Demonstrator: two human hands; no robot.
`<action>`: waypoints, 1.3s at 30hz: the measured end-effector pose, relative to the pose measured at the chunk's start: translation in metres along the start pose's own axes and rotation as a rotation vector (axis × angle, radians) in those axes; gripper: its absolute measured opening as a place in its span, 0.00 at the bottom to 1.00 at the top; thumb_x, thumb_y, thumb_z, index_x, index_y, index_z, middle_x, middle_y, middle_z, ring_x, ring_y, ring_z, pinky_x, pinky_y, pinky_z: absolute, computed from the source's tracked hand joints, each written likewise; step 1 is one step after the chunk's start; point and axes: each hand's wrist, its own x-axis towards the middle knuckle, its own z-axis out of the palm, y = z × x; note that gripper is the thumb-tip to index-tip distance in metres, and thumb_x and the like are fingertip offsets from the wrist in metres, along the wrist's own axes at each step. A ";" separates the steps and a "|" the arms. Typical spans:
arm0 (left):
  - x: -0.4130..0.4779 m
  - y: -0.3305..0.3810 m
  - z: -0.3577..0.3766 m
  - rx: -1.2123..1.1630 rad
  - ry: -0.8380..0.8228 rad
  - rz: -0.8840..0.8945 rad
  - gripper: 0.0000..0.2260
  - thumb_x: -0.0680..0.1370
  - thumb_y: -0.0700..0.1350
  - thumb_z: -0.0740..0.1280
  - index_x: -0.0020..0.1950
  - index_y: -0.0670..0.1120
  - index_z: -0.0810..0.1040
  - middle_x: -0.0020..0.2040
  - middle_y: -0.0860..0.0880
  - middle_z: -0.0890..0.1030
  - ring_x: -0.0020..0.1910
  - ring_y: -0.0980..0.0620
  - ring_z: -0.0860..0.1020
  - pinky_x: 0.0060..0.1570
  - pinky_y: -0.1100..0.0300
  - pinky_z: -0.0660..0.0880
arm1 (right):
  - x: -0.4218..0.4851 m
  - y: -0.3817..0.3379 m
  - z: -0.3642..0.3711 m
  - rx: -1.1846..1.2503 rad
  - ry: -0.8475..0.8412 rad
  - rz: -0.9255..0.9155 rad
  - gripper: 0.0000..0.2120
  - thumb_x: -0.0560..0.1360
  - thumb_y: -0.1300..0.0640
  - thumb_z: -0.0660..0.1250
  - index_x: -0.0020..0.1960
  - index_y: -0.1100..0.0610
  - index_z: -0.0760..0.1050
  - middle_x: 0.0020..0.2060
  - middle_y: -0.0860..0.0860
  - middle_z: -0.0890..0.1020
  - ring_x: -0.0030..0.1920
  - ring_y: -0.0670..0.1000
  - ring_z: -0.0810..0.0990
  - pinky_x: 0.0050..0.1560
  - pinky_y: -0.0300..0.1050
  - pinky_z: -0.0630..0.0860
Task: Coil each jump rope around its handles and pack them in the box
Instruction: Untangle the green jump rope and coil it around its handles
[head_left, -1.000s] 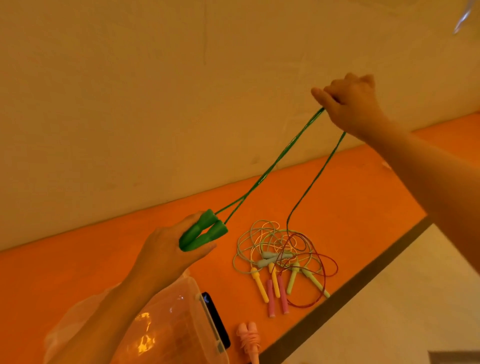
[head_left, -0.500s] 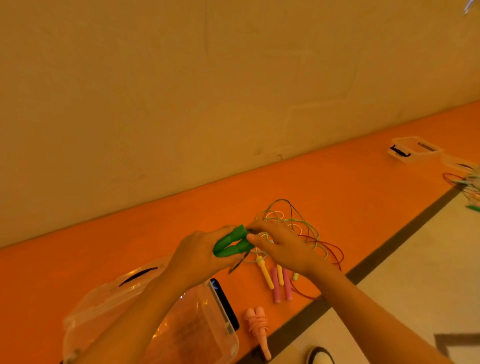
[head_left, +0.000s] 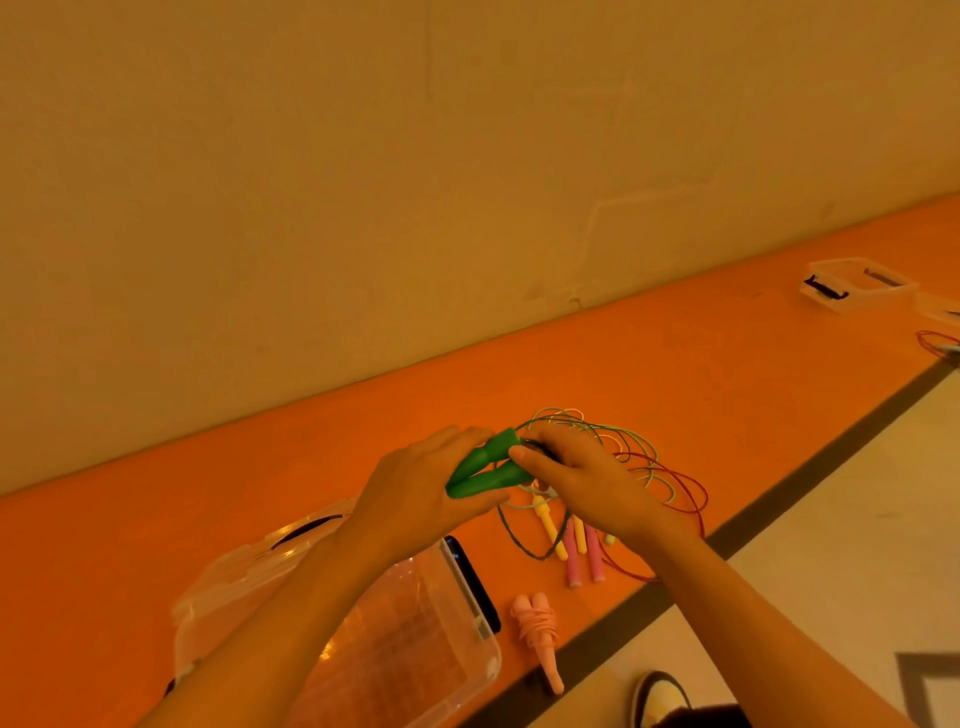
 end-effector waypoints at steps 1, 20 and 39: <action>-0.002 -0.001 -0.001 0.034 0.020 0.009 0.28 0.74 0.72 0.59 0.71 0.63 0.67 0.56 0.62 0.77 0.49 0.61 0.77 0.44 0.58 0.77 | 0.000 -0.002 0.002 0.020 0.010 0.009 0.10 0.81 0.49 0.64 0.51 0.54 0.79 0.40 0.56 0.81 0.39 0.54 0.78 0.42 0.54 0.74; -0.014 -0.020 -0.031 0.015 -0.029 -0.041 0.16 0.70 0.63 0.72 0.51 0.58 0.75 0.36 0.58 0.79 0.33 0.58 0.76 0.32 0.62 0.69 | 0.016 -0.003 -0.043 -0.026 -0.064 -0.030 0.16 0.76 0.42 0.64 0.45 0.54 0.80 0.36 0.57 0.75 0.34 0.49 0.70 0.35 0.38 0.68; -0.011 -0.027 -0.042 -0.555 0.109 -0.359 0.08 0.70 0.42 0.73 0.44 0.47 0.75 0.34 0.47 0.76 0.28 0.55 0.69 0.31 0.54 0.67 | 0.007 0.038 -0.040 -0.153 -0.112 0.085 0.14 0.84 0.52 0.57 0.44 0.46 0.78 0.35 0.49 0.78 0.36 0.46 0.75 0.43 0.52 0.74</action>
